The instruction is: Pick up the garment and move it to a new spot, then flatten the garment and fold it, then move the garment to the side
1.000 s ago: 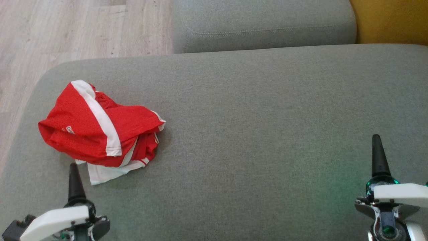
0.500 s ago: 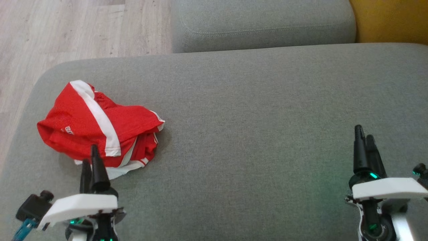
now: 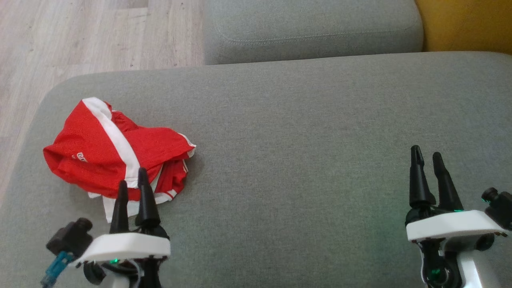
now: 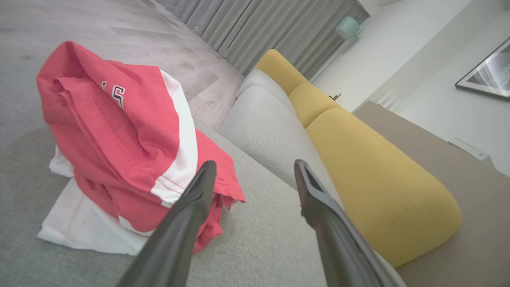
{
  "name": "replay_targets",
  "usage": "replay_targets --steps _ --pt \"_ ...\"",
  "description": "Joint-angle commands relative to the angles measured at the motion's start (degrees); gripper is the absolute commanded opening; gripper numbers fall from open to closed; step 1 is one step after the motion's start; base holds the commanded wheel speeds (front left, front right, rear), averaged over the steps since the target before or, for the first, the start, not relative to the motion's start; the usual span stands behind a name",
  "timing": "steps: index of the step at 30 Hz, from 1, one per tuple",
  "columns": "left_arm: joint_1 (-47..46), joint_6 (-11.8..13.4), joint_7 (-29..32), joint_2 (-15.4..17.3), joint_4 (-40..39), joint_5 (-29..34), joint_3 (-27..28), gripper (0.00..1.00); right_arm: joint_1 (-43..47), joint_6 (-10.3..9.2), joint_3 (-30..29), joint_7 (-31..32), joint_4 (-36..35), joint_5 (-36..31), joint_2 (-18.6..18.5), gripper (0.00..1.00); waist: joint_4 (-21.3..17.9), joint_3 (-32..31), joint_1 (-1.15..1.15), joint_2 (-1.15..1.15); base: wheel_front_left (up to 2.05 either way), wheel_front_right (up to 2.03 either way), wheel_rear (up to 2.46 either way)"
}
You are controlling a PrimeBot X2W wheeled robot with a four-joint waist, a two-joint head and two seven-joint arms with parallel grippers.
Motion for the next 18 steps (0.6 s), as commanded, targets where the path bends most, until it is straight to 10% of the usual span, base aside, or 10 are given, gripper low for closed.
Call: replay_targets --steps 1,18 --pt "-3.1 -0.4 -0.6 0.4 -1.8 1.6 0.4 1.00 -1.9 0.25 1.1 -0.7 -2.6 -1.7 -0.4 1.00 0.0 0.0 0.00 0.00 0.00 0.00 0.00" --pt "-5.6 2.6 -3.5 3.2 0.8 19.4 -7.6 1.00 -2.5 0.31 2.0 -3.6 -3.5 -16.6 -0.4 1.00 0.0 0.4 0.00 0.00 0.00 0.00 0.00"
